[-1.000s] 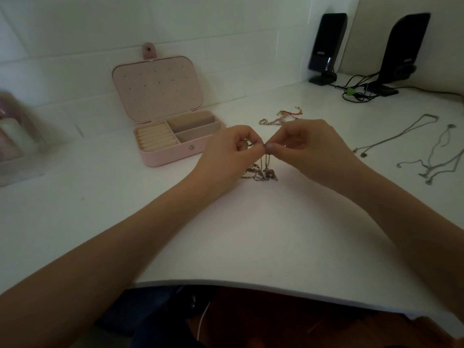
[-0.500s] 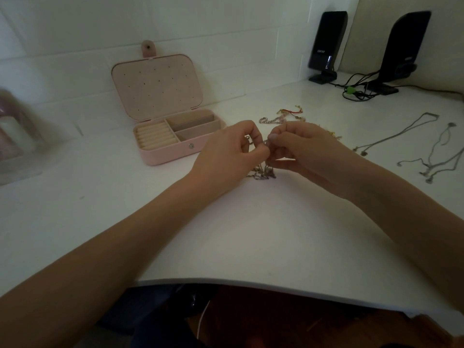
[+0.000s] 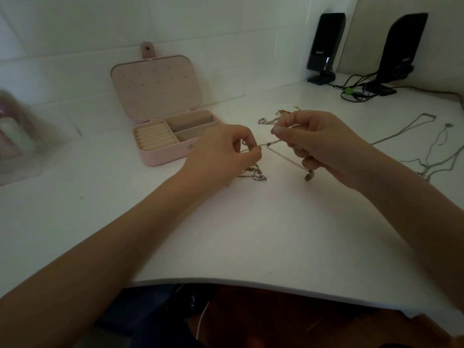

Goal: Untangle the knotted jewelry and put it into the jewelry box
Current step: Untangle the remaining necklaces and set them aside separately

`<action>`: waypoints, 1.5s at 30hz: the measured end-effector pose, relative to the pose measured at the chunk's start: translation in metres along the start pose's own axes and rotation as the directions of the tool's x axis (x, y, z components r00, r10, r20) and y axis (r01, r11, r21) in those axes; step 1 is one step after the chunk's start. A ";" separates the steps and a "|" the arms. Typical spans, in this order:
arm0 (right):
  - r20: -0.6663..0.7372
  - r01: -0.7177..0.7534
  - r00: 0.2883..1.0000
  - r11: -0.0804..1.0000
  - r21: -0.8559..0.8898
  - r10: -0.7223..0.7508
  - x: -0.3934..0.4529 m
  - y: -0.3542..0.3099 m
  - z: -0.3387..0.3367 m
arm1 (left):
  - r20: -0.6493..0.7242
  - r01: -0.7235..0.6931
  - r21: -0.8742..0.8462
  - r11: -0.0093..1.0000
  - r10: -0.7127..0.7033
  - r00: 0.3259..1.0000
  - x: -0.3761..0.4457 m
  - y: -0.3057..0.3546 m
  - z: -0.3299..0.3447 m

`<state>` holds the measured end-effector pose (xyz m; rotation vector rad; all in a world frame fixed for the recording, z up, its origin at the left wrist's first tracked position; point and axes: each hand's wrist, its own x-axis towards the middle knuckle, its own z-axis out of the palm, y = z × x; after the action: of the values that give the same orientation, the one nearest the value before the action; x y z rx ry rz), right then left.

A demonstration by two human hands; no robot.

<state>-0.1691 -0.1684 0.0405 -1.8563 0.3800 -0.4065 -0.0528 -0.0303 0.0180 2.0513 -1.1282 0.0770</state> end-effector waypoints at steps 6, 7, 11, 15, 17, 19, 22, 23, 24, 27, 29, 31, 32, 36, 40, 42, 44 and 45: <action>0.045 -0.046 0.998 0.995 -0.090 0.050 -0.001 -0.001 -0.005 | -0.112 -0.016 -0.010 1.000 0.014 0.994 0.002 -0.004 0.001; 0.049 -0.056 0.997 0.992 -0.117 0.062 -0.001 -0.001 -0.006 | -0.134 -0.020 -0.041 0.999 0.015 0.991 0.003 -0.004 0.001; 0.036 -0.049 0.998 0.981 -0.186 0.057 -0.001 0.000 -0.008 | -0.199 0.002 -0.154 0.988 -0.033 0.979 0.007 -0.006 0.000; 0.043 0.005 0.999 0.980 -0.197 0.003 -0.003 -0.002 -0.009 | -0.156 0.027 -0.210 0.977 -0.061 0.986 0.006 -0.005 0.003; 0.023 0.020 1.000 0.982 -0.186 -0.016 -0.002 -0.001 -0.009 | -0.120 0.042 -0.233 0.971 -0.072 0.990 0.006 -0.004 0.003; -0.038 0.048 0.998 0.986 -0.162 -0.055 -0.001 0.000 -0.010 | -0.079 0.043 -0.284 0.958 -0.068 0.995 0.005 -0.002 0.003; -0.132 0.088 0.985 0.982 -0.165 -0.111 0.001 0.001 -0.011 | -0.024 0.030 -0.340 0.940 -0.040 0.999 0.002 0.002 0.002; -0.147 0.092 0.982 0.980 -0.177 -0.119 0.001 0.001 -0.010 | -0.010 0.029 -0.347 0.938 -0.035 0.999 0.002 0.003 0.002; -0.153 0.089 0.981 0.979 -0.181 -0.118 0.000 0.001 -0.009 | 0.001 0.035 -0.350 0.936 -0.037 0.999 0.001 0.004 0.002; -0.107 0.033 0.993 0.995 -0.091 -0.042 -0.001 -0.002 -0.006 | 0.019 0.078 -0.345 0.935 -0.076 0.997 0.001 0.003 0.004; -0.015 -0.008 1.000 0.999 0.051 0.008 -0.003 -0.004 -0.005 | 0.024 0.095 -0.349 0.932 -0.092 0.995 0.001 0.004 0.003; 0.078 -0.022 0.997 0.985 0.171 0.009 -0.003 -0.005 -0.007 | 0.036 0.101 -0.362 0.927 -0.094 0.995 0.000 0.006 0.002; 0.101 -0.027 0.995 0.975 0.219 0.005 -0.003 -0.005 -0.009 | 0.042 0.102 -0.368 0.924 -0.093 0.995 0.000 0.006 0.001; 0.095 -0.005 0.995 0.984 0.180 -0.013 -0.004 -0.006 -0.015 | 0.066 0.092 -0.386 0.918 -0.072 0.995 -0.002 0.008 0.001; 0.064 0.039 0.997 0.995 0.096 -0.046 -0.005 -0.005 -0.016 | 0.071 0.102 -0.408 0.907 -0.080 0.994 -0.002 0.009 0.001; 0.059 0.031 0.997 0.989 0.142 -0.040 -0.005 -0.004 -0.016 | 0.056 0.108 -0.403 0.909 -0.093 0.994 -0.002 0.008 0.000; 0.089 0.008 0.996 0.988 0.156 -0.022 -0.005 -0.003 -0.016 | 0.034 0.105 -0.378 0.920 -0.100 0.994 -0.001 0.007 0.000; 0.114 -0.004 0.993 0.990 0.143 -0.012 -0.004 -0.003 -0.017 | 0.019 0.105 -0.366 0.925 -0.105 0.994 -0.001 0.006 0.001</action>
<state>-0.1802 -0.1798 0.0480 -1.7318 0.2621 -0.3199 -0.0585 -0.0320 0.0206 1.7697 -0.9471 -0.1750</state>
